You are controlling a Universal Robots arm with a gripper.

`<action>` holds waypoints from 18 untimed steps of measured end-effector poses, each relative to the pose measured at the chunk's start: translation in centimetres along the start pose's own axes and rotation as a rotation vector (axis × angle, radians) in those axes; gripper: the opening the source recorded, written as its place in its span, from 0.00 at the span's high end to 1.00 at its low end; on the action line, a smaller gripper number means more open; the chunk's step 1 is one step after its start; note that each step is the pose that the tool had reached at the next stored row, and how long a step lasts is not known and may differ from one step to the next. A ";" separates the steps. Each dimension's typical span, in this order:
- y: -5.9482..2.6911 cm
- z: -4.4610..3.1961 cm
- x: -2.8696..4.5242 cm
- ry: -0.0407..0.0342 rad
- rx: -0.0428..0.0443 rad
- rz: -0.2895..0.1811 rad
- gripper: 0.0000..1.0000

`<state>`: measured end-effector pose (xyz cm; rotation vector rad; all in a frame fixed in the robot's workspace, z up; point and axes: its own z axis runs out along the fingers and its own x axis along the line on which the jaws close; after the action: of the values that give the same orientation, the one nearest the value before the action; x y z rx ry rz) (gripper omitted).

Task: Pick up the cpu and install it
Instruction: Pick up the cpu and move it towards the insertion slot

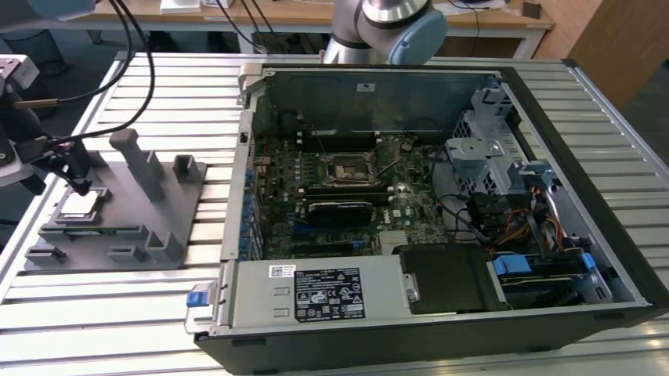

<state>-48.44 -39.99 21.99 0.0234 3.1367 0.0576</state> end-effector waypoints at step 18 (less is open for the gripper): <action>-0.17 2.03 -0.30 -0.0022 0.0000 0.002 0.34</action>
<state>-48.13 -40.09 19.96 0.0259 3.1345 0.0575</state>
